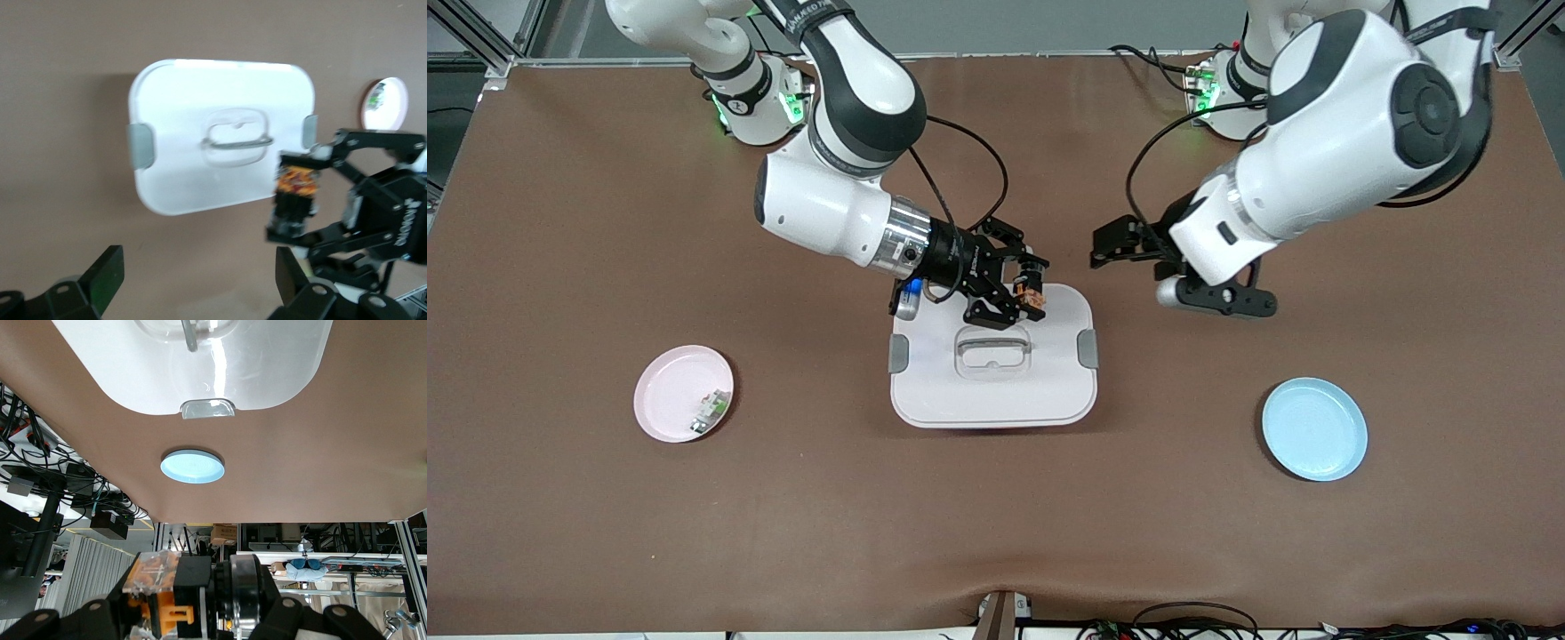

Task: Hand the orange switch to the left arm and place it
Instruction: 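Reach the left gripper to the switch block held by the right gripper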

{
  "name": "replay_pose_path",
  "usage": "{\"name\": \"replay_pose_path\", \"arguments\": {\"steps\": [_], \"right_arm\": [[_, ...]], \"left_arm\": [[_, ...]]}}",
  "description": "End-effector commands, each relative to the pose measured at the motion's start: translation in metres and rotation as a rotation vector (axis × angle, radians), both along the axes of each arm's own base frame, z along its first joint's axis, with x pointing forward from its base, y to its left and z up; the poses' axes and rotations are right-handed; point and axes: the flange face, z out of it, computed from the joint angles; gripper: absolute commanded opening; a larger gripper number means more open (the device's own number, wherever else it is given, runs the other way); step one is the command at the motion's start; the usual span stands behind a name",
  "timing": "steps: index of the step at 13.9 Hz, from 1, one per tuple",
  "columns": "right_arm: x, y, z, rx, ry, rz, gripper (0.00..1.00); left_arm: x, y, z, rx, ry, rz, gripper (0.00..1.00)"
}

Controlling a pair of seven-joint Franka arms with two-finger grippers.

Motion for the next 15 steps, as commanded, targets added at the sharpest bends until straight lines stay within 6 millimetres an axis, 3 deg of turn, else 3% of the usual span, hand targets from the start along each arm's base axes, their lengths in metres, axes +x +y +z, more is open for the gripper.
{"name": "replay_pose_path", "arguments": {"steps": [1, 5, 6, 9, 13, 15], "right_arm": [[-0.002, 0.0, 0.008, 0.0, 0.002, -0.011, 0.05], [-0.002, 0.0, 0.008, -0.001, 0.002, -0.011, 0.05], [-0.001, 0.0, 0.008, -0.001, 0.001, -0.012, 0.05], [-0.001, -0.001, 0.007, -0.003, 0.002, -0.012, 0.05], [-0.001, 0.0, 0.007, -0.003, 0.002, -0.01, 0.05], [-0.001, -0.001, 0.006, -0.004, 0.002, -0.01, 0.05]], "left_arm": [[0.004, -0.026, 0.0, -0.098, -0.03, -0.002, 1.0], [0.008, -0.038, -0.016, -0.114, -0.08, -0.092, 1.0], [0.006, -0.042, -0.019, -0.113, -0.076, -0.1, 0.94], [0.005, -0.053, -0.031, -0.109, -0.065, -0.112, 0.93], [0.01, -0.058, -0.036, -0.121, -0.085, -0.084, 0.92], [0.007, -0.063, -0.037, -0.122, -0.093, -0.097, 0.86]]}}
